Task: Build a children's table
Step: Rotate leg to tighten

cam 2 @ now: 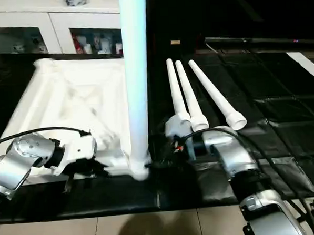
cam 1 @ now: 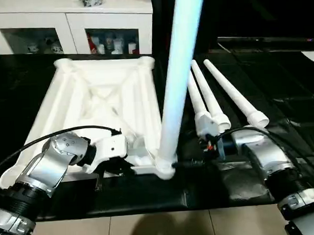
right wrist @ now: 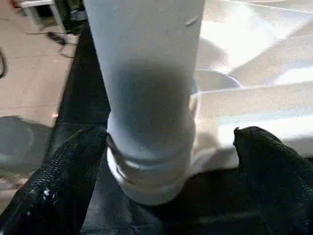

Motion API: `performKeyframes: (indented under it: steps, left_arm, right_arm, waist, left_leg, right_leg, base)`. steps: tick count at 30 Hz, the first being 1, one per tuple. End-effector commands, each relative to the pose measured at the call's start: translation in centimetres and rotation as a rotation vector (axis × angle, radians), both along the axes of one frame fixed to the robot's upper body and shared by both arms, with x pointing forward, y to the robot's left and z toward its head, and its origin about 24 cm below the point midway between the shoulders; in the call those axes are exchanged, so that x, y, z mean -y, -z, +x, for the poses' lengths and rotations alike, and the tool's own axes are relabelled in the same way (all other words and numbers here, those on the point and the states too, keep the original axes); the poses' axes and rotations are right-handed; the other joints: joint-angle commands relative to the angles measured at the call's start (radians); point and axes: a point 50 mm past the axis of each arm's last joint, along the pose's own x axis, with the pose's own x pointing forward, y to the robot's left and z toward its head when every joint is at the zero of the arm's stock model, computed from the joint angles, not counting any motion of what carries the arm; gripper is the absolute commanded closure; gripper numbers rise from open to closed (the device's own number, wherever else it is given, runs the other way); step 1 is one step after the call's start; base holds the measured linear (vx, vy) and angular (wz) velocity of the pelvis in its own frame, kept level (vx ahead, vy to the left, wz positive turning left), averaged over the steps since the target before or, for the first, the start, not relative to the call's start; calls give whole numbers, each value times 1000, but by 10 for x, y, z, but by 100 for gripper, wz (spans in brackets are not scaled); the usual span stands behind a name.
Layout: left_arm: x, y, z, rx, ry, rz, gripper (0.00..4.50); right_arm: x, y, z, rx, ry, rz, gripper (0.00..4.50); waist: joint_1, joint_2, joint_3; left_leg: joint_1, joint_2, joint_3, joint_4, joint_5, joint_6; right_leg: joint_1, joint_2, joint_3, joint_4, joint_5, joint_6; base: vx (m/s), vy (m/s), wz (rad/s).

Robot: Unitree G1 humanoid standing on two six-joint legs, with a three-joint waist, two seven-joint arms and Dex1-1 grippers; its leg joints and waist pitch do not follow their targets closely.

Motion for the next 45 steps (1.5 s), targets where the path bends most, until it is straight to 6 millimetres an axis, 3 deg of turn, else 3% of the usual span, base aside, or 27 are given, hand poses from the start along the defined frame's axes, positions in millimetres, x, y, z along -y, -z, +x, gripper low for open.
performKeyframes:
  steps: [1,18,25,30,31,32,33,36,38,43,45]
  left_arm:
    - [12,17,-14,-83,124,62,450]
    - [17,17,-11,-80,164,48,450]
    - [15,18,-11,-94,145,41,450]
    - [18,19,-7,-114,42,-26,450]
    - [20,19,-4,-108,-11,-58,450]
    - [26,19,3,-89,-140,-122,450]
    - [26,19,4,-86,-150,-127,450]
    - [31,19,10,-59,-256,-165,450]
    - [41,18,19,-42,-426,-229,450]
    - [55,19,27,-14,-606,-268,450]
    - [62,17,29,1,-694,-290,450]
  right_arm:
    - [-1,-3,1,9,-33,-22,5]
    - [-13,8,-3,-46,-103,-19,155]
    - [-9,11,-9,-78,-119,-7,174]
    - [-8,15,-13,-113,-95,26,174]
    - [-10,15,-12,-111,-51,63,174]
    - [-18,16,-6,-116,101,145,174]
    - [-19,16,-5,-114,114,151,174]
    - [-25,18,0,-113,239,211,175]
    - [-41,27,6,-159,428,252,175]
    - [-67,34,12,-205,618,276,175]
    - [-82,33,11,-200,619,263,175]
  waist:
    - [-4,6,-59]
    - [3,7,-61]
    - [4,12,-62]
    - [7,15,-63]
    - [7,13,-63]
    - [6,15,-61]
    - [5,13,-59]
    - [-9,9,-56]
    - [-22,9,-57]
    - [-49,9,-52]
    - [-52,12,-53]
  left_leg:
    - [16,28,0,-63,-276,6]
    - [18,29,0,-63,-278,-1]
    - [17,28,0,-63,-274,-2]
    - [19,28,1,-61,-271,-2]
    - [18,28,1,-62,-272,-1]
    - [20,28,1,-63,-285,-5]
    - [20,29,1,-63,-292,-9]
    - [15,23,-9,-67,-338,-31]
    - [16,22,-10,-65,-343,-32]
    - [15,16,-12,-63,-365,-30]
    - [16,18,-11,-63,-361,-24]
  right_leg:
    - [40,-71,44,-76,-259,-190]
    - [40,-71,44,-74,-258,-190]
    - [41,-69,43,-74,-240,-194]
    - [41,-69,43,-72,-221,-204]
    - [42,-69,44,-73,-222,-204]
    - [40,-69,44,-74,-237,-205]
    - [38,-70,44,-75,-246,-205]
    - [41,-75,40,-86,-385,-166]
    - [38,-75,41,-89,-396,-158]
    - [32,-75,38,-101,-500,-125]
    - [32,-73,38,-103,-493,-118]
  base:
    - [0,0,0]
    - [0,0,0]
    - [0,0,0]
    - [0,0,0]
    - [0,0,0]
    - [0,0,0]
    - [0,0,0]
    - [0,0,0]
    - [0,0,0]
    - [0,0,0]
    - [0,0,0]
